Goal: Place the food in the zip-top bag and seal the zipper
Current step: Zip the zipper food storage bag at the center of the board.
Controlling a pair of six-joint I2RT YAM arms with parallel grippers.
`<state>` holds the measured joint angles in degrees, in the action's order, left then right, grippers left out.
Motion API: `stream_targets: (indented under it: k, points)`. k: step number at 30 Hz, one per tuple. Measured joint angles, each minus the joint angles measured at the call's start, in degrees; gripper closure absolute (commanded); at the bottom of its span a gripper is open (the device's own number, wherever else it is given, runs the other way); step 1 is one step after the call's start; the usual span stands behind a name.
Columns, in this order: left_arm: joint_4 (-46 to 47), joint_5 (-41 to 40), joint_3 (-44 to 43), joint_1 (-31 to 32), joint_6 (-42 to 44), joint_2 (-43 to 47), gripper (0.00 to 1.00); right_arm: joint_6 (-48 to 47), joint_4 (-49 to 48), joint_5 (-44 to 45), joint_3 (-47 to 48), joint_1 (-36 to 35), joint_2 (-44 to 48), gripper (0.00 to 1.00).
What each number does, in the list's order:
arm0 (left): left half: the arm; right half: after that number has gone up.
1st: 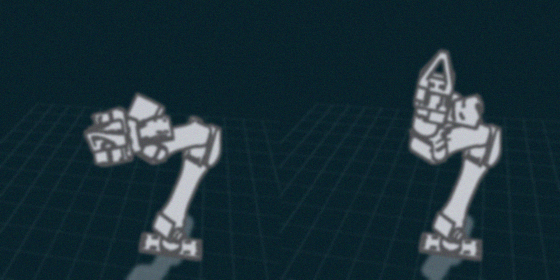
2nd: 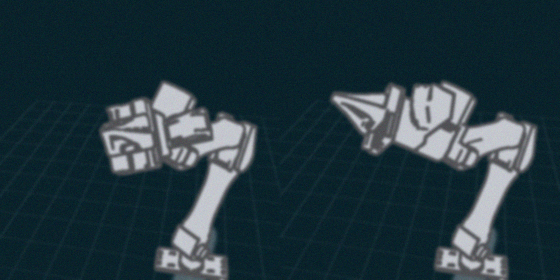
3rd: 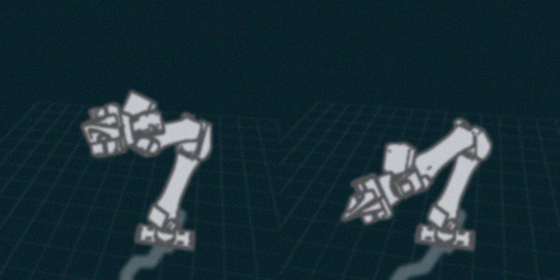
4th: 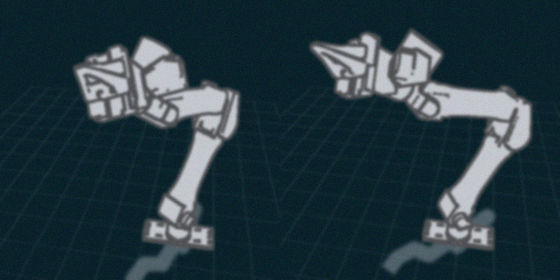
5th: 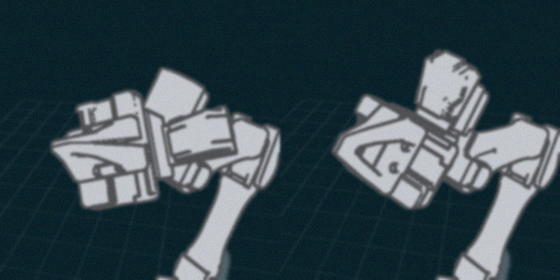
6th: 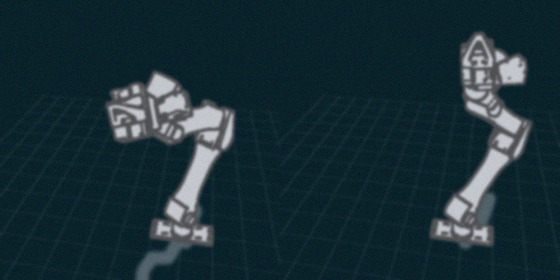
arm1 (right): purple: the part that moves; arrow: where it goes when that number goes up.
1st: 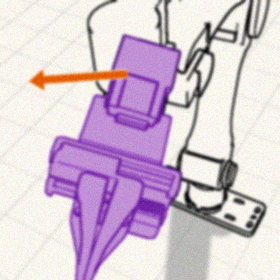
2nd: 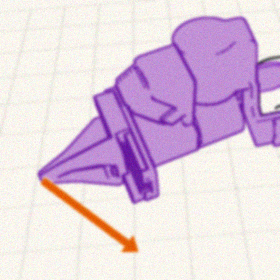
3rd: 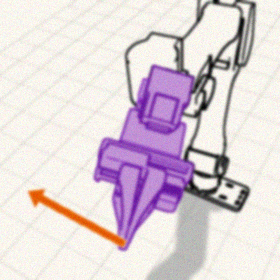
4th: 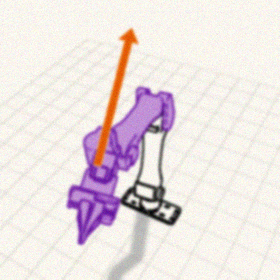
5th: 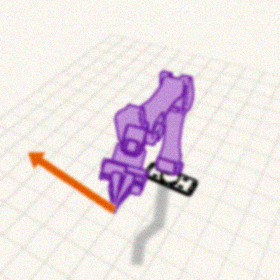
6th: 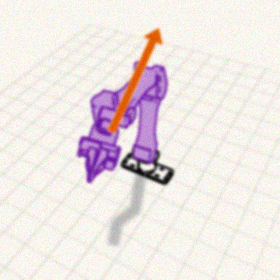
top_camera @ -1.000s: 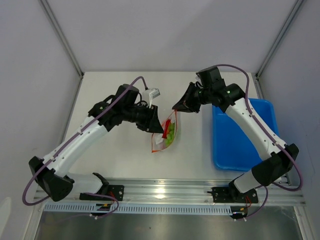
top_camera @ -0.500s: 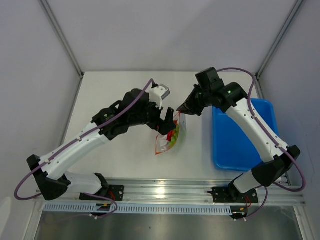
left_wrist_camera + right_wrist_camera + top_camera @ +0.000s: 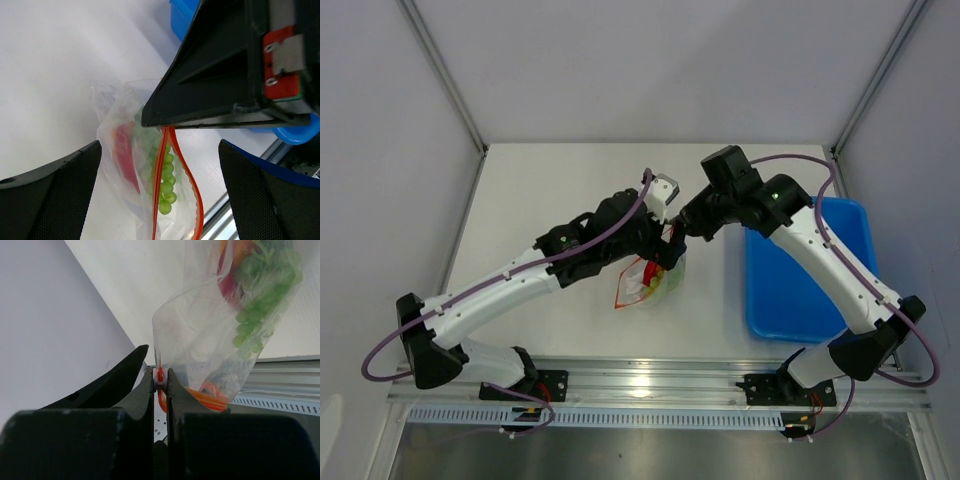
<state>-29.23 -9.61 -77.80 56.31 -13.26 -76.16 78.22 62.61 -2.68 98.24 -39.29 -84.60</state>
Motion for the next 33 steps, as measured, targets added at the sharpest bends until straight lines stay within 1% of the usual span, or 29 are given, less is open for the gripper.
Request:
stream_targets:
  k: [7, 9, 10, 11, 12, 14, 15, 17, 18, 20, 21, 22, 24, 26, 27, 29, 30, 31, 32, 33]
  points:
    - [0.33, -2.27, 2.78, 0.52, -0.28, -1.18, 0.01, 4.63, -2.64, 2.01, -4.17, -0.13, 3.32, 1.0]
    - [-0.48, -2.25, 3.28, 0.52, -0.28, -1.46, 0.04, 5.64, -3.23, 2.27, -5.46, -0.07, 4.55, 1.0]
    - [-0.7, -2.21, 3.69, 0.55, -0.31, -1.6, 0.1, 6.1, -3.72, 2.27, -6.01, -0.07, 5.09, 1.0]
    - [-0.9, -2.14, 4.07, 0.55, -0.33, -1.64, 0.14, 6.36, -4.11, 2.27, -6.4, -0.07, 5.4, 1.0]
    - [-1.18, -1.73, 4.61, 0.55, -0.39, -1.7, 0.24, 6.75, -4.52, 2.27, -6.78, 0.02, 5.64, 1.0]
    - [-1.7, -0.74, 5.03, 0.55, -0.63, -2.01, 0.37, 7.13, -5.05, 2.27, -7.19, 0.02, 5.7, 1.0]
    - [-1.86, -0.11, 5.03, 0.55, -0.68, -2.32, 0.46, 7.13, -5.42, 2.21, -7.5, 0.07, 5.7, 1.0]
    - [-2.08, 1.53, 5.03, 0.15, -0.81, -2.86, 0.58, 7.06, -6.4, 1.75, -8.35, 0.39, 5.84, 1.0]
    - [-2.29, 2.54, 5.03, -0.02, -0.81, -3.08, 0.76, 7.02, -6.84, 1.55, -8.9, 0.52, 6.03, 1.0]
    - [-2.82, 5.86, 5.03, -1.2, -1.27, -3.41, 0.97, 6.45, -7.8, 0.83, -10.4, 0.98, 6.64, 0.95]
    - [-3.21, 7.61, 5.03, -2.03, -1.29, -3.5, 0.99, 6.08, -8.52, 0.22, -11.45, 1.33, 7.15, 0.91]
    - [-3.54, 9.35, 5.03, -2.95, -1.16, -3.56, 0.99, 5.7, -9.18, -0.59, -12.57, 1.75, 7.69, 0.81]
    - [-4.24, 12.76, 5.01, -4.85, -1.27, -3.58, 0.99, 4.98, -11.61, -2.8, -15.3, 2.86, 8.87, 0.7]
    - [-5.49, 15.56, 5.01, -6.71, -1.22, -3.61, 0.99, 4.02, -13.6, -5.16, -17.88, 4.2, 9.9, 0.52]
    - [-6.01, 16.59, 5.01, -7.3, -1.22, -3.61, 0.99, 3.58, -14.32, -5.97, -18.69, 4.81, 10.23, 0.4]
    - [-7.45, 19.56, 4.63, -8.61, -1.07, -3.74, 0.99, 2.29, -15.34, -7.28, -19.17, 6.01, 10.49, 0.21]
    - [-8.44, 21.14, 4.17, -9.11, -0.87, -4.0, 0.99, 1.6, -15.98, -7.69, -19.17, 6.54, 10.64, 0.14]
    - [-9.29, 22.91, 3.56, -9.6, -0.61, -4.42, 0.99, 0.66, -16.59, -8.09, -19.15, 7.08, 10.88, 0.09]
    - [-9.92, 24.85, 2.97, -10.08, -0.33, -4.9, 0.99, -0.46, -17.09, -8.48, -19.1, 7.58, 11.15, 0.07]
    - [-10.71, 27.17, 2.34, -10.45, -0.04, -5.51, 0.99, -2.16, -17.51, -9.03, -18.99, 8.2, 11.41, 0.03]
